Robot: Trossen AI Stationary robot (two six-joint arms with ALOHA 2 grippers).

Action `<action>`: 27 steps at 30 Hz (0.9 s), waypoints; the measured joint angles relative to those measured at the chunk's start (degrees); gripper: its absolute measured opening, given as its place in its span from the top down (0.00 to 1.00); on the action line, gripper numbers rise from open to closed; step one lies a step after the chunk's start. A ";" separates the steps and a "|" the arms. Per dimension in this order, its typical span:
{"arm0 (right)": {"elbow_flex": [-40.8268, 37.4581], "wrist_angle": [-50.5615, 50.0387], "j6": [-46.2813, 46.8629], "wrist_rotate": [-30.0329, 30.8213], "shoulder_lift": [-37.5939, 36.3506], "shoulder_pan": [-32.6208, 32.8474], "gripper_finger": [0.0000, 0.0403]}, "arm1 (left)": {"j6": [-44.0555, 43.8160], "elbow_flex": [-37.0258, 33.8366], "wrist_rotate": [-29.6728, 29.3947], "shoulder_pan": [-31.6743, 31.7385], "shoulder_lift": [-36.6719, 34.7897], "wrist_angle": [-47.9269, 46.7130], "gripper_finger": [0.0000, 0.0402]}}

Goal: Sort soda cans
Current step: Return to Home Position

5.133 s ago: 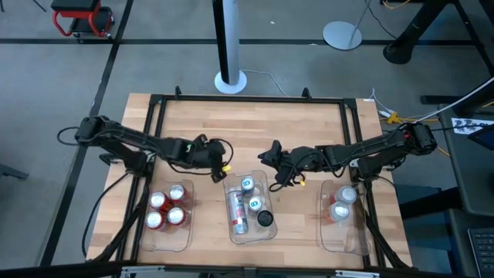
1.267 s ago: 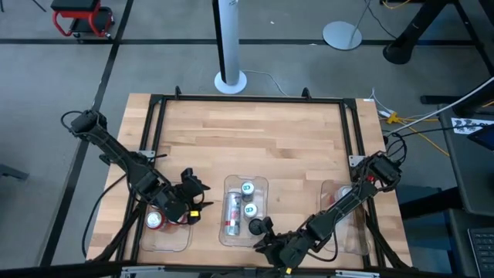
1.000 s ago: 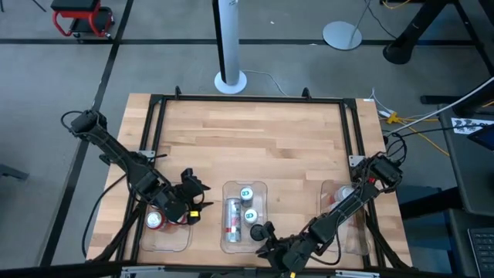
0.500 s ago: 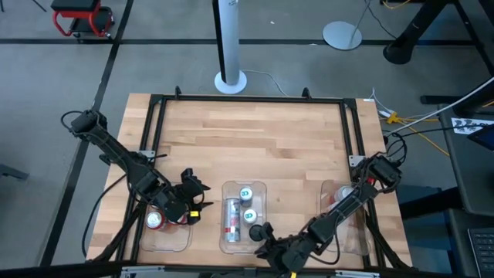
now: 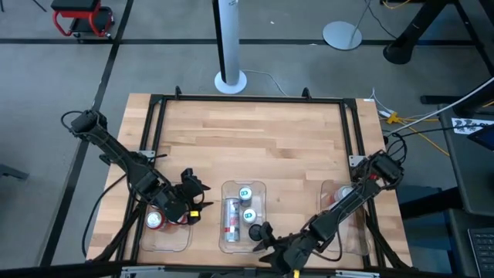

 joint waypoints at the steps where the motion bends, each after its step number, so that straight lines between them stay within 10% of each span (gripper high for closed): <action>1: 0.00 0.04 -0.67 -0.21 -0.93 0.01 0.53 | -0.01 0.00 0.00 0.00 0.00 0.00 0.39; 16: 0.04 -13.64 -25.21 -1.53 -21.06 -5.32 0.53 | 9.29 -0.04 1.52 3.79 -3.36 1.21 0.41; 27: -1.27 -17.31 -41.70 -8.50 -32.34 -21.22 0.70 | 29.47 -0.04 9.90 17.89 -13.05 1.70 0.76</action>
